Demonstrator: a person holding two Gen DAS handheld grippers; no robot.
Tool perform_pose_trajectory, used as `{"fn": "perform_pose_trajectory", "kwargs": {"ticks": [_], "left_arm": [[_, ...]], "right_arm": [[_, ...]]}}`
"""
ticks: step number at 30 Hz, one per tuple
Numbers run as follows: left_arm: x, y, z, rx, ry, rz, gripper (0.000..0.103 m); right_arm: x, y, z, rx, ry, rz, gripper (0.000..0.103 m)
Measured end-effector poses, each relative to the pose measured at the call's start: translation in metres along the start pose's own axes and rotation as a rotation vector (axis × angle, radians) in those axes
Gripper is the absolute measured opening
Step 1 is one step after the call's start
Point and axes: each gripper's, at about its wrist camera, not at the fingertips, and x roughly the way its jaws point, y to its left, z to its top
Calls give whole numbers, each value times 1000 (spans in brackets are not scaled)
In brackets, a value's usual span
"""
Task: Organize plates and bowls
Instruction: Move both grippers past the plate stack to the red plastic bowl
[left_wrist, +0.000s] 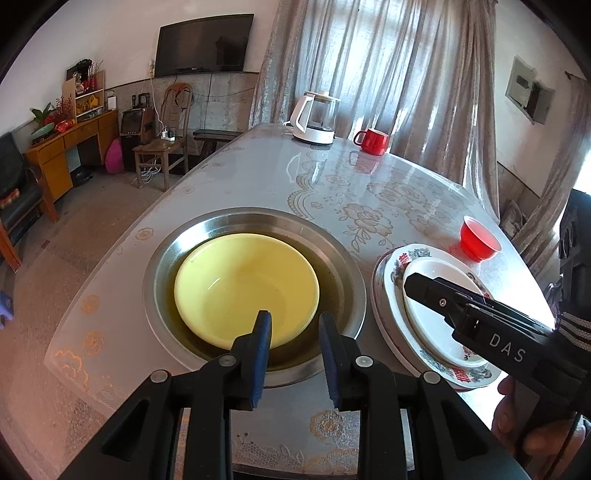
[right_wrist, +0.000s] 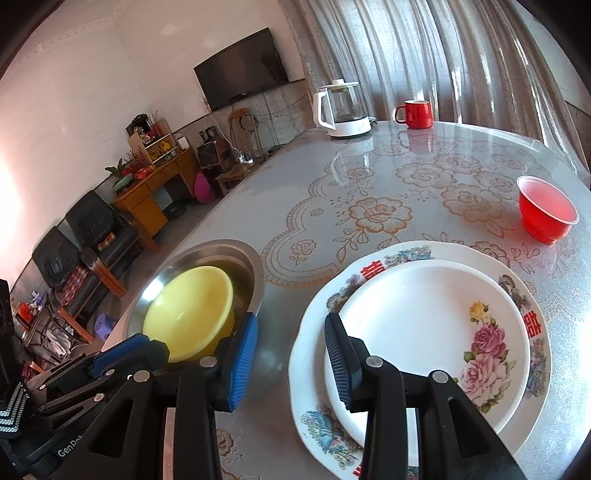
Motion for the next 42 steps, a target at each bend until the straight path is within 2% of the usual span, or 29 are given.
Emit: {"fn": "perform_pose_trajectory", "kwargs": {"ticks": [5,7,9,10,12,15,18,21,22,24,25,29,36,42], "left_arm": [[0,-8,0,22,0,-11,30],[0,-12,0,32,-1,-13,32],[1,-15,1,44,-3,-17,34],[1,-17,1,49,-3,-19,36],[1,-22,2,61,-7,-23,43],[0,-27,2,62,-15,-37,56],[2,-30,4,59,-12,-58,58],[5,-37,5,77,-2,-82,59],[6,-37,5,81,0,-85,59],[8,-42,6,94,8,-96,69],[7,-44,6,103,9,-112,70],[9,-51,9,112,-21,-116,83],[22,-72,25,91,8,-217,83],[32,-103,35,132,57,-291,83]], "right_arm": [[-5,-9,1,9,-19,-27,41],[-7,-14,1,23,-29,-36,45],[-10,-19,2,36,-41,-47,57],[-12,-22,2,43,-48,-51,59],[-19,-28,1,53,-74,-56,63],[-37,-35,1,50,-166,-82,73],[-57,-41,3,35,-271,-125,84],[-70,-53,6,46,-331,-156,84],[-72,-59,7,62,-334,-153,84],[-72,-74,8,96,-308,-116,84],[-71,-81,8,115,-283,-106,84],[-67,-108,0,184,-219,-107,84],[-72,-149,-14,310,-178,-115,85],[-81,-172,-17,332,-182,-144,85]]}}
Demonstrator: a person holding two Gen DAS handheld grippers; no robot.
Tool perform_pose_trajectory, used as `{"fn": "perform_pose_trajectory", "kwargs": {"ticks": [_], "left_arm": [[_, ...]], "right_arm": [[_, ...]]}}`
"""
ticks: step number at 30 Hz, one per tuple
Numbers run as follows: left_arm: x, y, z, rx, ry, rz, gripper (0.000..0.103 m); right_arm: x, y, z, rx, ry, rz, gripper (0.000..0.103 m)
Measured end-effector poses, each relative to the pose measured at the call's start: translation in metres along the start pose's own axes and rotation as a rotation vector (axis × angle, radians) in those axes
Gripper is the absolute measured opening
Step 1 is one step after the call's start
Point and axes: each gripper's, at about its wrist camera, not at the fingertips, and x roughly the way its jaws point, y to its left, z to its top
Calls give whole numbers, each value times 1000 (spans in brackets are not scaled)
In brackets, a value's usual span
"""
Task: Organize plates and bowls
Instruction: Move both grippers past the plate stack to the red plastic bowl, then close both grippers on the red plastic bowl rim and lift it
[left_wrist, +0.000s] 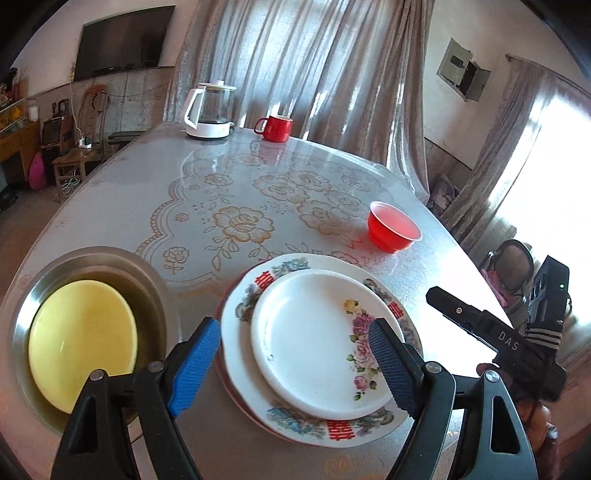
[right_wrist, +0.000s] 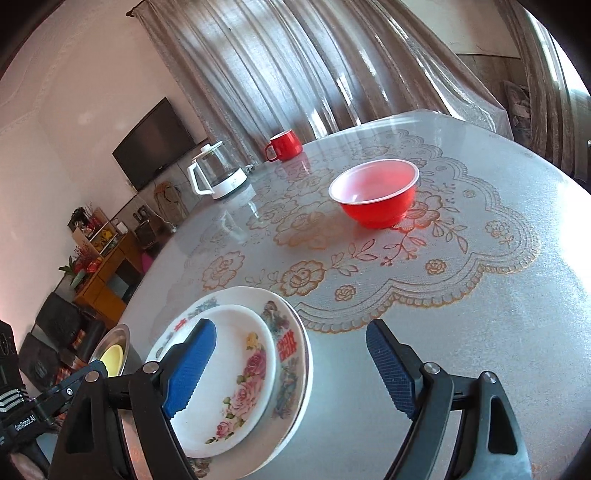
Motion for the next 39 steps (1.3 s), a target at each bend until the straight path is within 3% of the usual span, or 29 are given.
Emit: {"fn": "perform_pose_trajectory", "kwargs": {"ticks": [8,20,24,31,35,39], "left_arm": [[22,-35,18,78,38,-26,93],[72,-58,72,123,129,-42,93],[105,-59,102,143,186,-63,93],[182,-83,157,268,264,-172,81],[213,-89,180,222,338,-212,61],[238,-103,187,226,389,-278,57]], "right_arm": [[-1,-33,2,54,4,-31,85],[-2,-67,34,99,-23,-27,85],[5,-74,54,120,-26,-16,85],[41,-91,95,171,-4,-17,85],[60,-104,123,237,13,-2,85],[72,-120,139,342,47,-16,85]]}}
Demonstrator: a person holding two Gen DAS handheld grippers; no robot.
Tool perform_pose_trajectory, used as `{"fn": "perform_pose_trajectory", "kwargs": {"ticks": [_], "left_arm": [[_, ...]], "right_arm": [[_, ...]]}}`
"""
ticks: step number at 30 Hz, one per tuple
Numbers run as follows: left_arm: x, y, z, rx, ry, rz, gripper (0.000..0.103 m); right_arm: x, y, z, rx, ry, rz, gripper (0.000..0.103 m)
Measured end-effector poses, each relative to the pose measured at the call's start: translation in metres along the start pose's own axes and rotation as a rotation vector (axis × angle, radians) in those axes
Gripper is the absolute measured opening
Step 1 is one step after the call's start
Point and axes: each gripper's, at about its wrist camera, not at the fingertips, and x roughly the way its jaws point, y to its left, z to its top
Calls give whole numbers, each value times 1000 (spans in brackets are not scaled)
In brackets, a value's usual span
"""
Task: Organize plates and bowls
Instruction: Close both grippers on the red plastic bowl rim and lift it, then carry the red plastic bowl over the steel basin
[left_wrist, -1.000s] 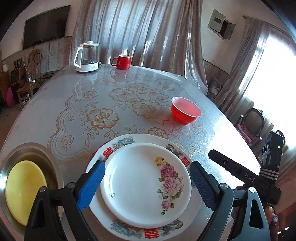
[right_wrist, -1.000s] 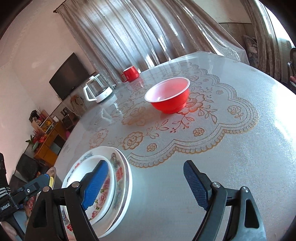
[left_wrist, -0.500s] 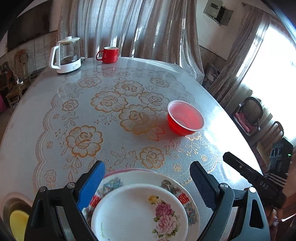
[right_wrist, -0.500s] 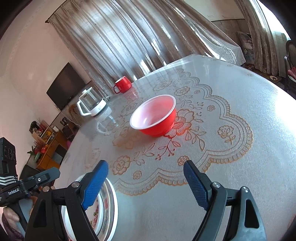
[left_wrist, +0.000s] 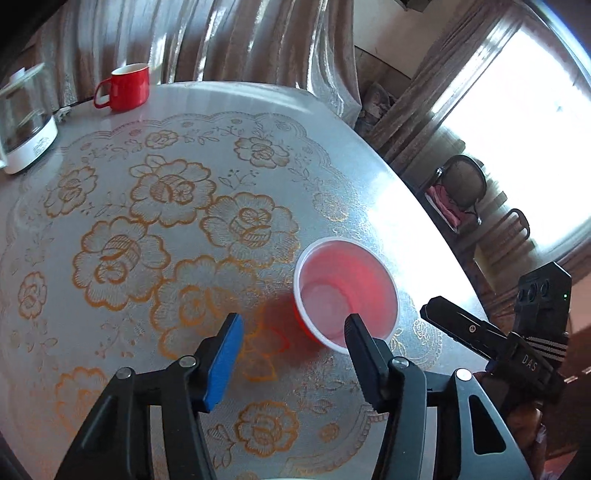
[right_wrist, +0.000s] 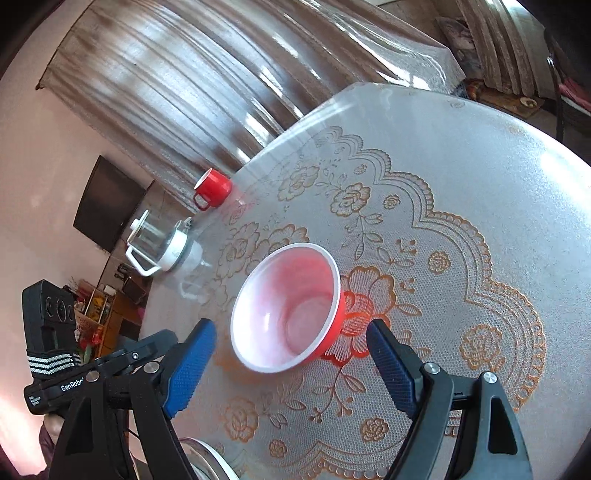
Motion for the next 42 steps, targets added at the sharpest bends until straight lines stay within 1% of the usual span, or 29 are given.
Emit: {"fn": "perform_pose_trajectory", "kwargs": {"ticks": [2,3,4,5,6,7,8,9,10,11,12,13,14,17,19,21,24,27,30,36,42], "left_arm": [[13,-4,4,18,-9,-5,57],[20,-3,4,5,-1,-17,57],[28,-2,4,-10,15,-23,56],[36,-1,2,-21,33,-24,49],[41,-1,0,-26,48,-20,38],[44,-2,-1,-26,44,-12,36],[44,-4,-3,-20,32,-9,35],[44,-6,-4,-13,27,-14,35],[46,-8,-6,-16,35,-15,34],[47,-9,-8,-30,43,-10,22],[46,-11,-9,-38,42,-13,13],[44,-15,-11,-40,37,-16,14],[42,-17,-13,-44,27,-2,14],[32,-25,-22,-72,0,9,13],[19,-35,-33,-56,-32,24,13],[7,-43,-45,-47,-48,45,14],[-10,-63,-61,44,-74,118,14],[-23,-74,-70,110,-96,150,15],[-36,-75,-75,120,-130,165,14],[-68,-85,-86,155,-208,200,15],[-95,-83,-102,134,-251,221,15]], "right_arm": [[0,-6,4,14,-19,-1,80],[-1,-10,5,15,-31,-10,75],[0,-14,5,21,-40,-18,73],[2,-19,4,30,-42,-17,67],[5,-22,3,37,-34,-13,61],[8,-25,2,40,-22,-13,56],[11,-26,1,38,-14,-15,46],[12,-26,0,34,-12,-9,40],[13,-26,-1,30,-13,1,38],[16,-27,-3,26,-9,3,32],[19,-27,-4,27,2,-11,22],[22,-27,-5,30,15,-11,19],[24,-27,-7,31,25,6,14],[20,-20,-13,-7,23,-8,14],[12,-18,-15,-11,19,-8,14],[2,-16,-18,-28,18,0,14],[-12,-10,-26,-51,13,14,14],[-18,-4,-35,-65,7,19,14],[-19,-2,-41,-46,10,40,14],[-28,20,-48,-85,-1,80,14],[-29,42,-53,-110,-3,113,14]]}}
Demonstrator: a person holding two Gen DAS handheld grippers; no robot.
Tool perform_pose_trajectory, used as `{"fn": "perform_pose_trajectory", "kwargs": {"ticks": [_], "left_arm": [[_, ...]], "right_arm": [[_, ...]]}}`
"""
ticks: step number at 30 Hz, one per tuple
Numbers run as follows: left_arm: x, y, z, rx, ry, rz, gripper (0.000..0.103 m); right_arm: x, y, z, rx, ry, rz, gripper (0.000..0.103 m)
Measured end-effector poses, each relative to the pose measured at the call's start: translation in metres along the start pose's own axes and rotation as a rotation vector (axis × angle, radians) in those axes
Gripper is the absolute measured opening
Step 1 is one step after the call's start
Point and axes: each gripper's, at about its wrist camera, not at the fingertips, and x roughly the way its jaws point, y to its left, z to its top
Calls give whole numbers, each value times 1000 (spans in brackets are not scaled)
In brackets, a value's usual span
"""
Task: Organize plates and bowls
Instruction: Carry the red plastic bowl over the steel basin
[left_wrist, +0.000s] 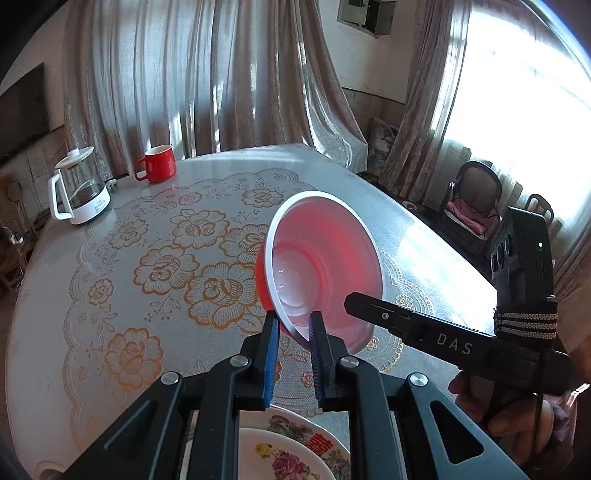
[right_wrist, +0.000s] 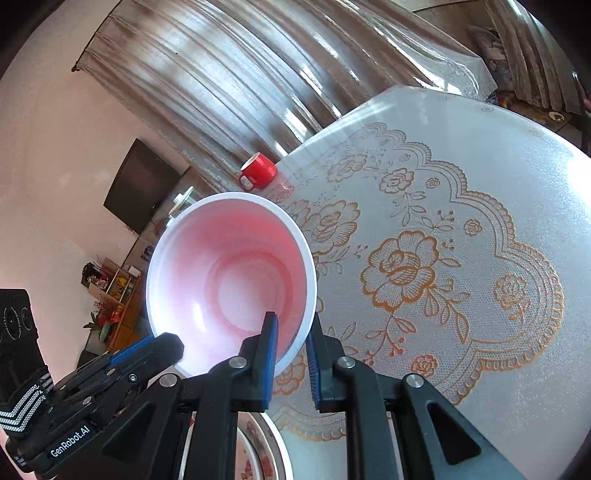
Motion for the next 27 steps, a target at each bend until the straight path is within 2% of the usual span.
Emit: {"fn": "perform_pose_trajectory", "kwargs": {"ticks": [10,27], "left_arm": [[-39,30,-39,-118,-25,24,15],[-100,77,-116,-291,-77,87,15]], "right_arm": [[11,37,-21,-46,34,44,14],[35,105,-87,-163,158,114,14]]}}
